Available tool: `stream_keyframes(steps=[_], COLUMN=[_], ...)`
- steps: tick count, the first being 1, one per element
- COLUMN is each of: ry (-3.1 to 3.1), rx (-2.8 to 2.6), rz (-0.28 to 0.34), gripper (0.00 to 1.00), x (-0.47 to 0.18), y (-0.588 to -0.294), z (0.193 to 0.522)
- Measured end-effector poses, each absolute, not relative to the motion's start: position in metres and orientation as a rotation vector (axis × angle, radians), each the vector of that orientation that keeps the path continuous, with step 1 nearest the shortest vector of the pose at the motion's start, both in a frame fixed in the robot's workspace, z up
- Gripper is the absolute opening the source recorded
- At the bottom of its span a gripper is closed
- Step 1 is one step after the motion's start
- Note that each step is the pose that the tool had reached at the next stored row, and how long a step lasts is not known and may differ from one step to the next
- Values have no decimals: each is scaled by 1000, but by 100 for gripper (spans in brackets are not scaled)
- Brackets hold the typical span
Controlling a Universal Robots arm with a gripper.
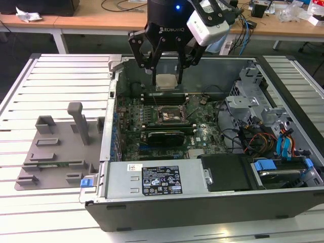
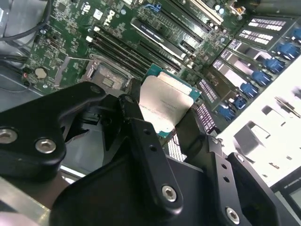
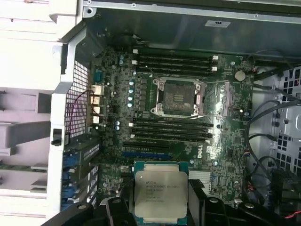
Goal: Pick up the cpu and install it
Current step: 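Pick up the cpu and move it towards the insertion slot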
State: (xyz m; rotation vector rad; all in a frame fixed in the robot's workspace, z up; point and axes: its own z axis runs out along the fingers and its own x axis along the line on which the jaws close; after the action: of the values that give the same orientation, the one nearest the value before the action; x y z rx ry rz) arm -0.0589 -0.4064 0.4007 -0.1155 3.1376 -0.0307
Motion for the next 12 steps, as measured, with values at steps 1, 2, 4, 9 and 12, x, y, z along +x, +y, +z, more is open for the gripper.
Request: stream_keyframes(steps=[1, 2, 4, 9, 12], ry=[3138, 3138, 3138, 3141, 3142], rx=[-116, -116, -115, -47, -28], rz=[-32, -33, -34, -29, 10], gripper=[55, 55, 55, 55, 55], x=[-57, -55, -48, -42, -39], y=[-406, -406, -406, -403, -403], z=[401, 400, 398, 388, 385])
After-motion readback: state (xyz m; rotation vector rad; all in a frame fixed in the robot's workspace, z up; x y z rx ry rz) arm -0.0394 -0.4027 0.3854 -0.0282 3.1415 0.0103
